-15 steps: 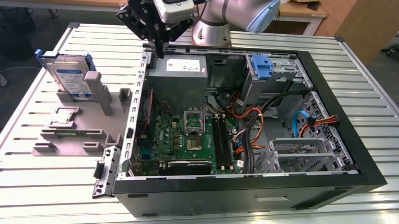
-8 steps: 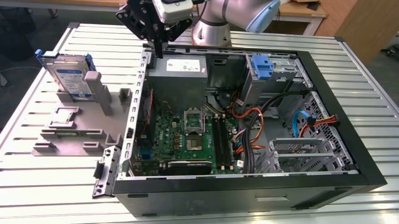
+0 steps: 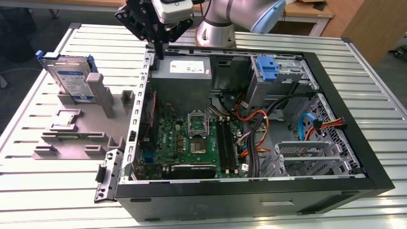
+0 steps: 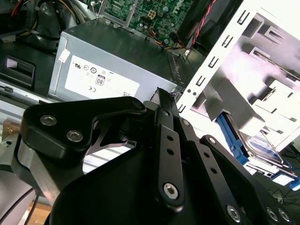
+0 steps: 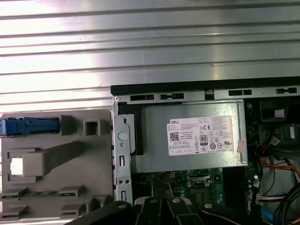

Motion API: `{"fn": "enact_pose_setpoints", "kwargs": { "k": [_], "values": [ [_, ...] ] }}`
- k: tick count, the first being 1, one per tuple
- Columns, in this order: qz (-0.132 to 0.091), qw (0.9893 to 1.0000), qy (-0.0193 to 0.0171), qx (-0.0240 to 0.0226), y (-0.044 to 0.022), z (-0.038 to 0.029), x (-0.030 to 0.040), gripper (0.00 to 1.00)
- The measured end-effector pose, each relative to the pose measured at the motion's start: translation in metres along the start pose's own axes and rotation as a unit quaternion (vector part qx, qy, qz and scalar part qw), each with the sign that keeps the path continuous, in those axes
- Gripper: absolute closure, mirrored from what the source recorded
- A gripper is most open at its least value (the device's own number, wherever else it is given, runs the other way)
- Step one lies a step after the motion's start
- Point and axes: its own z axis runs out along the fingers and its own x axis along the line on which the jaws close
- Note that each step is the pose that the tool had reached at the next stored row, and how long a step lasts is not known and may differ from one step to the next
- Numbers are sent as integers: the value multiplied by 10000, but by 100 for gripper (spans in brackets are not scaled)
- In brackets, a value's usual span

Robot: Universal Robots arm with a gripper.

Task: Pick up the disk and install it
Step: 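Reach for the disk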

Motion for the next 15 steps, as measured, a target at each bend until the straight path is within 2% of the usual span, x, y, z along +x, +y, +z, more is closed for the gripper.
{"fn": "enact_pose_setpoints", "kwargs": {
  "k": [15],
  "values": [
    [0, 10000, 0, 0, -9, -2, 115, 90]
  ]
}}
